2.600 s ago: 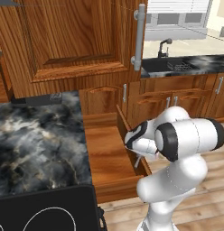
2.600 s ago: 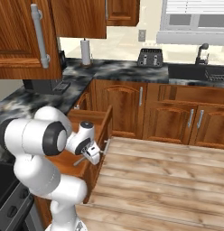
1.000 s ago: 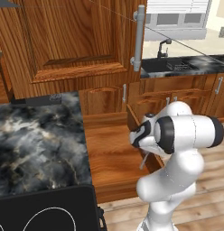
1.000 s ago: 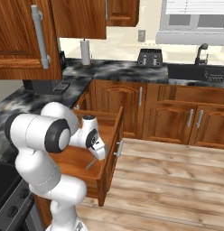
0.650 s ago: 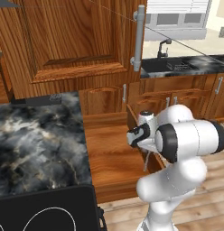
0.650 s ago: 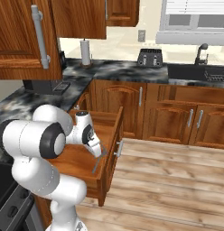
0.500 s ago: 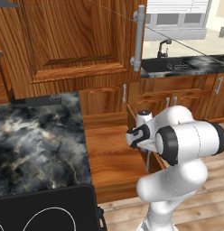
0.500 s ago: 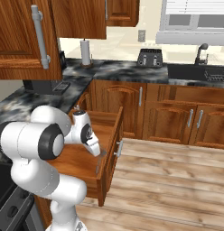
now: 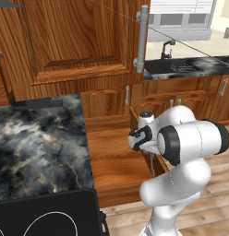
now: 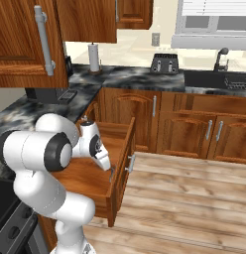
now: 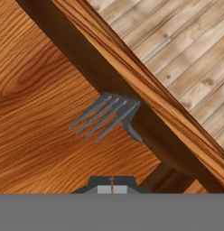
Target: Organize the utensils by type. Pick up the wooden spoons from the counter and place them in the open cabinet. Then pick up the metallic utensils from the counter and place them in the open drawer.
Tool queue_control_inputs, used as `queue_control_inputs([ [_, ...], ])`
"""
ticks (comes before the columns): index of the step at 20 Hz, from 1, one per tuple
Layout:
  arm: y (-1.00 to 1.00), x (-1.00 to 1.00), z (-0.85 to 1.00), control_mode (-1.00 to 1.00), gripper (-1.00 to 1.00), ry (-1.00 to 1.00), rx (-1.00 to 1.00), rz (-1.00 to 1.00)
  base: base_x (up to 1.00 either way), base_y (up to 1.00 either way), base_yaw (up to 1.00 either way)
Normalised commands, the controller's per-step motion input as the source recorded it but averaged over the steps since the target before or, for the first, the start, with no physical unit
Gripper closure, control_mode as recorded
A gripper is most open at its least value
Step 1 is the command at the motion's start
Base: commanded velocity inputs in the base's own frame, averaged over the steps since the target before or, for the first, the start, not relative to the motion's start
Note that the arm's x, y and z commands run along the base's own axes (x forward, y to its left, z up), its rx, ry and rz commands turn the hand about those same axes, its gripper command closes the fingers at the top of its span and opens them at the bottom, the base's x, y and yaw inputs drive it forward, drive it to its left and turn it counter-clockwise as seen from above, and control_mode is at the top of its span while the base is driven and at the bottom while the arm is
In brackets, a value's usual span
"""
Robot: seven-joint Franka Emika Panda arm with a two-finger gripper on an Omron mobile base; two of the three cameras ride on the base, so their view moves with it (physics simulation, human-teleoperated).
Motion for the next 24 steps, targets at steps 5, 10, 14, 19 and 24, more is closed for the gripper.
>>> queue_control_inputs([
  [5,-0.23,-0.2,0.12,-1.0,1.0,0.0,0.0,0.0,0.0,0.0,0.0],
  [10,-0.22,-0.25,0.2,-1.0,1.0,0.0,0.01,0.0,0.0,0.0,0.0],
  [14,-0.16,-0.24,0.28,-1.0,1.0,0.0,0.0,0.0,0.0,0.0,0.0],
  [19,-0.3,-0.28,0.21,-1.0,1.0,0.0,0.01,0.0,0.0,0.0,0.0],
  [24,-0.47,-0.4,0.11,-1.0,1.0,0.0,0.04,0.0,0.0,0.0,0.0],
])
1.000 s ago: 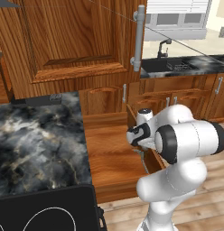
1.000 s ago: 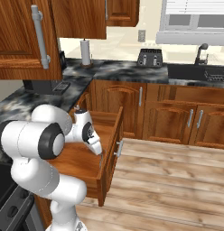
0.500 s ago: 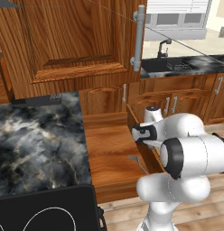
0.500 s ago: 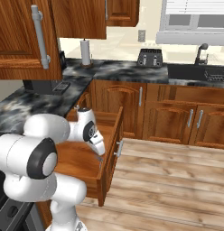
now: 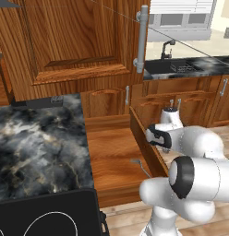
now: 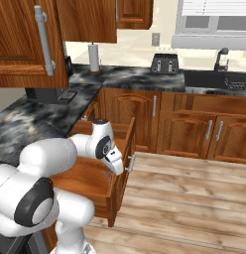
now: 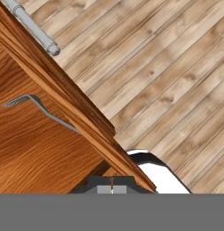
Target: Organize the utensils by type. Pick up the wooden spoons from the counter and place them in the open cabinet. Then pick up the metallic utensils from the counter and place them in the open drawer.
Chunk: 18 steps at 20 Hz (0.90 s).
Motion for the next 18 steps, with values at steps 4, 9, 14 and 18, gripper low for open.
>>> queue_control_inputs([
  [4,-0.5,-0.38,0.11,-1.0,1.0,0.0,0.02,0.02,0.0,0.0,0.0],
  [9,-0.53,-0.36,0.12,-1.0,1.0,0.0,0.02,0.13,0.0,0.0,0.0],
  [14,-0.19,-0.42,0.27,-1.0,1.0,0.0,0.04,0.24,0.0,0.0,0.0],
  [18,0.25,-0.34,0.53,-1.0,1.0,-0.02,0.0,0.33,0.0,0.0,0.0],
])
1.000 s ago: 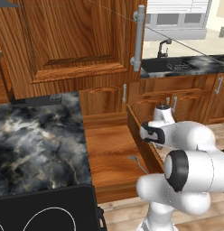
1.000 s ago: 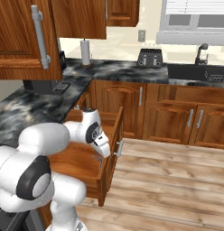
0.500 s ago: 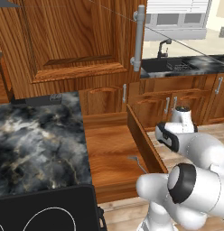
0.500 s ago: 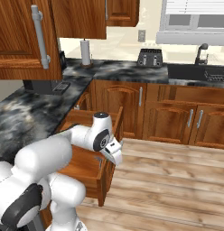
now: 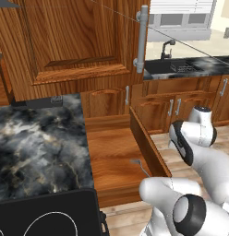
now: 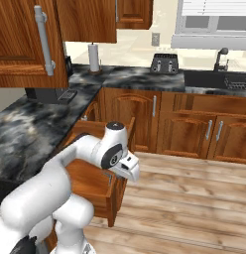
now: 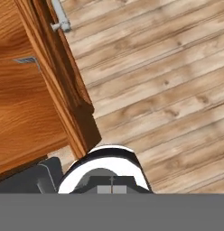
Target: Organize the utensils by type. Pick up the wooden spoons from the counter and place them in the open cabinet. Then pick up the metallic utensils from the counter and place them in the open drawer.
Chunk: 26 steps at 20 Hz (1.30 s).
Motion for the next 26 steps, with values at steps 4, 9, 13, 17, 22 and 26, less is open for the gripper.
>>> queue_control_inputs([
  [4,0.2,-0.5,0.58,-1.0,-1.0,-0.04,0.0,0.35,0.0,0.0,0.0],
  [9,0.18,-0.47,0.5,-1.0,-1.0,-0.02,0.0,0.31,0.0,0.0,0.0],
  [13,0.01,-0.38,0.44,-1.0,-1.0,-0.08,0.0,0.18,0.0,0.0,0.0],
  [17,0.0,-0.3,0.43,-1.0,-1.0,-0.05,0.0,0.05,0.0,0.0,0.0],
  [22,0.0,-0.22,0.36,-1.0,-1.0,-0.03,0.0,0.0,0.0,0.0,0.0],
  [26,0.02,-0.18,0.13,-1.0,-1.0,-0.03,0.0,0.0,0.0,0.0,0.0],
])
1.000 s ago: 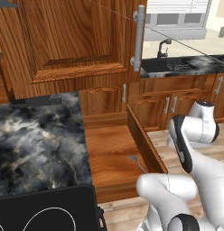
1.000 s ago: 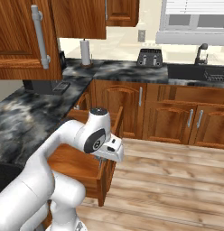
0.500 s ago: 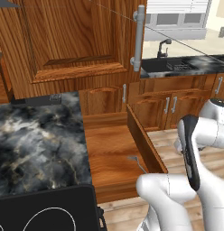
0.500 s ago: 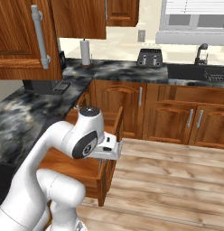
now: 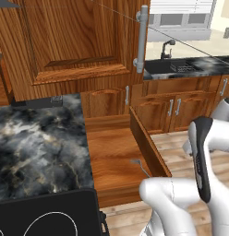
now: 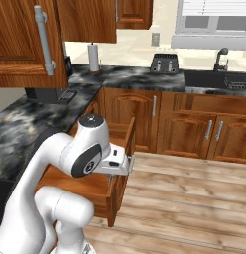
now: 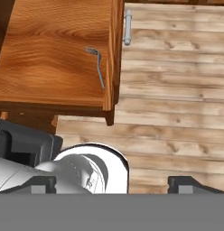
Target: Organize the utensils by type. Pick up the wooden spoons from the counter and place them in the open cabinet. Then pick up the metallic utensils from the counter and place them in the open drawer.
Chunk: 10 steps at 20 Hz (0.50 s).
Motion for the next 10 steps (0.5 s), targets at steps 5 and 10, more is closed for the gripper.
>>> queue_control_inputs([
  [5,0.0,-0.2,0.06,-1.0,-1.0,-0.1,0.0,0.0,0.0,0.0,0.0],
  [10,-0.02,-0.22,0.03,1.0,-1.0,-0.06,0.0,-0.03,-0.16,-0.08,-0.11],
])
